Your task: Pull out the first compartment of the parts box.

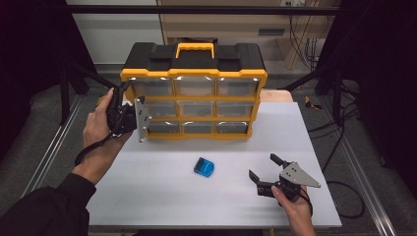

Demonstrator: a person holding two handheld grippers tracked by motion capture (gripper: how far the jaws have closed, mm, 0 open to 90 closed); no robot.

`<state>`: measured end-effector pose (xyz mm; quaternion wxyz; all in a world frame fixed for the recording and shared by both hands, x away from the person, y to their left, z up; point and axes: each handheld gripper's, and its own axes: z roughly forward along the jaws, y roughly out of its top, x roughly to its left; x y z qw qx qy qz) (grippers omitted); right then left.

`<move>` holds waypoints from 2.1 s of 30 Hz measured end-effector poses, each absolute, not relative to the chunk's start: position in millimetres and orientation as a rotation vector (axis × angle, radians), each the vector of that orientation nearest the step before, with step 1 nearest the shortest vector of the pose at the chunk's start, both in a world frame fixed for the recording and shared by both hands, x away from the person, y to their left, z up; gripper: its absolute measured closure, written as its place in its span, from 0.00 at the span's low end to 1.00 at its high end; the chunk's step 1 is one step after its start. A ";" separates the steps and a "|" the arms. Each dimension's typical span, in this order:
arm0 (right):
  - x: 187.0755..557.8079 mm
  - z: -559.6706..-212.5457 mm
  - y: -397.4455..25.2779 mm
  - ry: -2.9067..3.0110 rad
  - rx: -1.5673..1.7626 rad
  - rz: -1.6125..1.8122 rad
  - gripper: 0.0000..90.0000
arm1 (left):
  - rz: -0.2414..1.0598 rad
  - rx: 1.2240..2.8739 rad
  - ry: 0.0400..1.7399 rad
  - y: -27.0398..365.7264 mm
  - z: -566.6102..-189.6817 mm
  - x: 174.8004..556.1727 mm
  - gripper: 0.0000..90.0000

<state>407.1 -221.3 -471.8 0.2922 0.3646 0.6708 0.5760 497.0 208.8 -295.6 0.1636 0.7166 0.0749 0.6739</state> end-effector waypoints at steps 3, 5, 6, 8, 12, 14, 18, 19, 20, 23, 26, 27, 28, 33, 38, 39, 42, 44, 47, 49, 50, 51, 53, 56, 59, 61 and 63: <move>406.7 -471.4 -221.5 1.787 0.966 1.531 0.07 | 1.938 2.050 0.202 208.4 -297.0 497.8 0.45; 406.5 -471.0 -221.1 1.787 0.958 1.527 0.07 | 1.945 2.062 0.205 207.1 -298.5 497.8 0.48; 406.3 -470.7 -220.6 1.788 0.959 1.526 0.07 | 1.952 2.059 0.204 206.5 -298.9 497.3 0.49; 405.9 -470.0 -219.8 1.790 0.951 1.523 0.07 | 1.958 2.059 0.207 205.6 -299.2 496.8 0.50; 405.9 -470.3 -218.9 1.794 0.947 1.521 0.06 | 1.957 2.049 0.201 204.8 -300.0 497.7 0.52; 406.1 -470.3 -219.0 1.793 0.948 1.518 0.06 | 1.960 2.030 0.190 205.0 -300.5 496.5 0.53; 405.9 -470.1 -219.3 1.792 0.947 1.518 0.06 | 1.966 2.035 0.181 204.9 -301.5 497.0 0.57; 405.9 -470.0 -219.3 1.791 0.948 1.520 0.06 | 1.968 2.038 0.179 204.8 -301.9 497.4 0.58; 405.9 -470.0 -219.2 1.791 0.949 1.522 0.06 | 1.974 2.046 0.174 204.8 -302.1 497.6 0.58; 405.9 -469.9 -219.0 1.790 0.937 1.523 0.06 | 2.020 2.039 0.146 204.5 -304.5 497.0 0.60; 405.1 -469.3 -218.4 1.790 0.946 1.528 0.06 | 2.032 2.054 0.132 203.7 -306.8 498.1 0.61; 405.1 -469.4 -218.5 1.790 0.946 1.527 0.06 | 2.031 2.049 0.128 203.8 -307.8 499.5 0.61; 405.2 -469.4 -218.5 1.790 0.946 1.526 0.06 | 2.034 2.054 0.129 203.7 -307.9 500.0 0.61; 405.3 -469.3 -219.1 1.788 0.942 1.525 0.06 | 2.055 2.064 0.113 203.1 -309.0 506.7 0.64; 405.0 -469.4 -219.1 1.790 0.945 1.526 0.06 | 2.086 2.071 0.095 201.2 -307.4 510.7 0.66; 405.5 -469.8 -219.7 1.789 0.938 1.524 0.06 | 2.086 2.070 0.095 201.5 -306.2 512.9 0.67; 405.3 -469.8 -219.7 1.791 0.947 1.525 0.06 | 2.093 2.076 0.080 202.0 -306.4 515.5 0.69; 405.3 -469.8 -219.7 1.791 0.946 1.526 0.06 | 2.102 2.084 0.072 202.5 -307.7 516.0 0.69; 405.6 -470.0 -219.5 1.790 0.936 1.523 0.06 | 2.117 2.090 0.062 203.8 -309.4 517.2 0.70; 405.6 -470.1 -219.4 1.792 0.936 1.522 0.06 | 2.124 2.087 0.053 204.6 -310.9 519.4 0.70; 405.7 -470.2 -219.4 1.791 0.934 1.521 0.06 | 2.125 2.098 0.061 204.7 -311.3 520.0 0.70; 405.6 -470.2 -219.3 1.792 0.938 1.522 0.06 | 2.127 2.095 0.055 205.0 -312.2 521.7 0.70; 405.4 -470.0 -219.1 1.792 0.946 1.523 0.06 | 2.128 2.098 0.058 205.4 -312.9 523.8 0.70; 405.3 -470.2 -219.0 1.789 0.944 1.525 0.06 | 2.136 2.088 0.052 204.6 -313.8 524.5 0.69; 405.3 -470.3 -219.0 1.792 0.946 1.524 0.06 | 2.147 2.091 0.057 203.3 -314.0 524.9 0.68; 405.2 -470.4 -218.6 1.795 0.948 1.524 0.06 | 2.157 2.092 0.058 202.5 -313.9 525.2 0.68; 405.1 -470.2 -218.2 1.797 0.945 1.525 0.06 | 2.160 2.085 0.065 202.0 -314.3 526.1 0.68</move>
